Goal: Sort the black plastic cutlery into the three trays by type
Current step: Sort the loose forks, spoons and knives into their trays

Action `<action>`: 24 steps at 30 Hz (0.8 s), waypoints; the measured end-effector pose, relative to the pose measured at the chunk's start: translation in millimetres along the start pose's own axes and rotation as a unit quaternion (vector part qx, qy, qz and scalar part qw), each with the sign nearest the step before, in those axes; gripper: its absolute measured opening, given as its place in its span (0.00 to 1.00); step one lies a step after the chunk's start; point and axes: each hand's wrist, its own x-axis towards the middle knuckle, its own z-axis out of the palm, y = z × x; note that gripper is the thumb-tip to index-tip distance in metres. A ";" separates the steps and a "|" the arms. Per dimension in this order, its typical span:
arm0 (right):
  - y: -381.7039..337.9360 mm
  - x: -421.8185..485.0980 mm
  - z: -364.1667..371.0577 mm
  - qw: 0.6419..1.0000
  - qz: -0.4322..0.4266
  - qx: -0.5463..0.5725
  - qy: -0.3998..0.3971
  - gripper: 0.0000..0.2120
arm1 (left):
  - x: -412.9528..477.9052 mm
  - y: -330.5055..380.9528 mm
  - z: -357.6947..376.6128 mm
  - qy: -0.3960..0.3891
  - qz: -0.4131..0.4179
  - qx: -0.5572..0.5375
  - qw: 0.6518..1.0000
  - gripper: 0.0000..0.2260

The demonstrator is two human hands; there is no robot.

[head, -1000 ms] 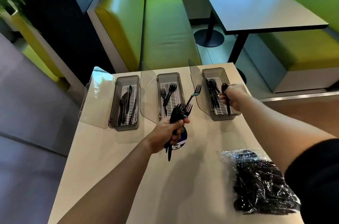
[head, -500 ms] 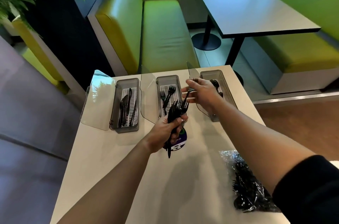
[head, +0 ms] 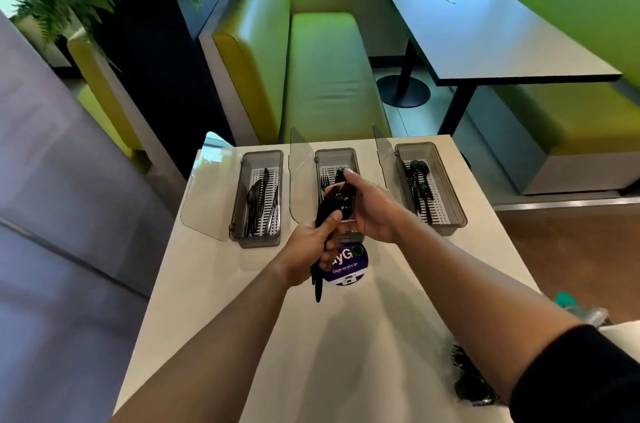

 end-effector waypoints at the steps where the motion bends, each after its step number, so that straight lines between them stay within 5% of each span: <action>1: 4.8 1.0 0.3 1.000 -0.008 -0.004 0.001 0.27 | -0.3 0.6 -0.8 0.006 -0.002 -0.005 1.000 0.13; 10: 21.4 -4.2 12.4 0.999 0.002 -0.039 0.003 0.20 | -0.9 4.8 0.2 0.014 0.026 0.035 0.999 0.04; 18: 14.3 -2.4 15.0 0.998 -0.014 0.042 0.045 0.19 | 2.0 3.2 2.6 0.031 0.020 -0.083 0.996 0.18; 24: 12.0 -0.4 11.7 0.995 -0.042 0.091 0.026 0.18 | 4.7 0.4 2.5 0.064 0.051 -0.108 0.991 0.11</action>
